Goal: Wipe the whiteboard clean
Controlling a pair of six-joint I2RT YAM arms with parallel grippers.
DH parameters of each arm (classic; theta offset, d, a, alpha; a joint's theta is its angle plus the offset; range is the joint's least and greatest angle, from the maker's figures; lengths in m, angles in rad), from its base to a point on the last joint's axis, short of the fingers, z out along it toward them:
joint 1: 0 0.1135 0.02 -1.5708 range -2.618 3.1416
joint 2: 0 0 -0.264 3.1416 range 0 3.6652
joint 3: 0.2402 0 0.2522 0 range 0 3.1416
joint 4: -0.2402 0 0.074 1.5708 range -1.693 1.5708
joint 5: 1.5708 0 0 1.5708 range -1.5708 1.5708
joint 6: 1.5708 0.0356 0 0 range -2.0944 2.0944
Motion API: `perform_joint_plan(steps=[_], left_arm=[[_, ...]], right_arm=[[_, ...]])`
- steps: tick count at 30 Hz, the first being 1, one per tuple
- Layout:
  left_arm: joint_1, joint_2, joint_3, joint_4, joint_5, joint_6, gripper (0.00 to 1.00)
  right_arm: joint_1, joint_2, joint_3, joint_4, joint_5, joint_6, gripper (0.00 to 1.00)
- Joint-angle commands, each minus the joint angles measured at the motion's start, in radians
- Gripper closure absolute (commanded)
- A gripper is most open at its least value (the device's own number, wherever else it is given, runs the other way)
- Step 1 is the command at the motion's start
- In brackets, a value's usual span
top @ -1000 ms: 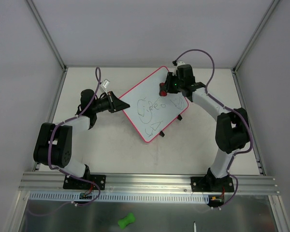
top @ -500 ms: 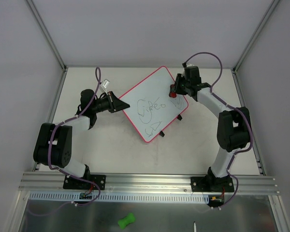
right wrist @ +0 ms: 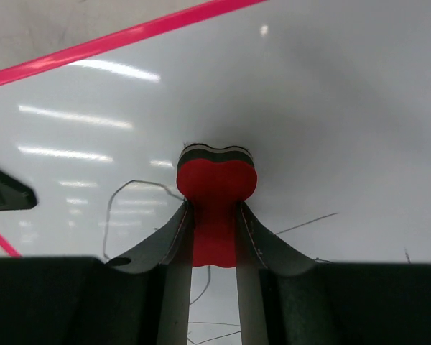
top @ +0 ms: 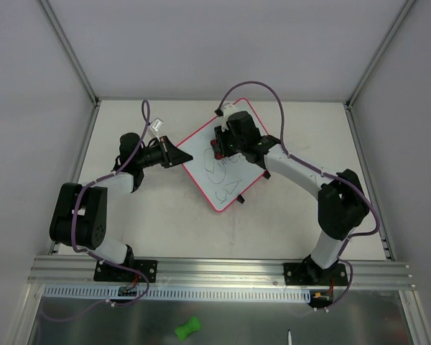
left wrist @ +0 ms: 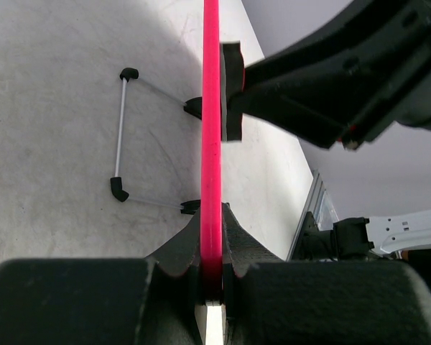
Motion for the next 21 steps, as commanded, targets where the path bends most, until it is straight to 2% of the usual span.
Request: perform_joint_plan(steps=[1, 4, 8, 11, 16, 21], left_arm=[[-0.002, -0.039, -0.007, 0.043, 0.063, 0.066, 1.00], [-0.002, -0.039, -0.007, 0.045, 0.065, 0.066, 1.00], [-0.002, -0.041, -0.009, 0.043, 0.063, 0.064, 1.00], [-0.002, -0.041, -0.009, 0.043, 0.063, 0.064, 1.00], [-0.002, -0.044, -0.010, 0.043, 0.065, 0.064, 1.00], [-0.002, -0.045, -0.012, 0.043, 0.066, 0.064, 1.00]], right_arm=[[0.073, -0.022, 0.019, -0.007, -0.012, -0.080, 1.00], [0.143, -0.025, 0.016, -0.007, 0.011, -0.118, 1.00], [0.231, -0.023, 0.016, -0.005, 0.118, -0.185, 1.00], [0.246, -0.014, 0.016, -0.005, 0.129, -0.201, 1.00], [0.237, -0.012, 0.013, -0.005, 0.184, -0.181, 1.00], [0.116, -0.032, -0.019, -0.005, 0.160, -0.065, 1.00]])
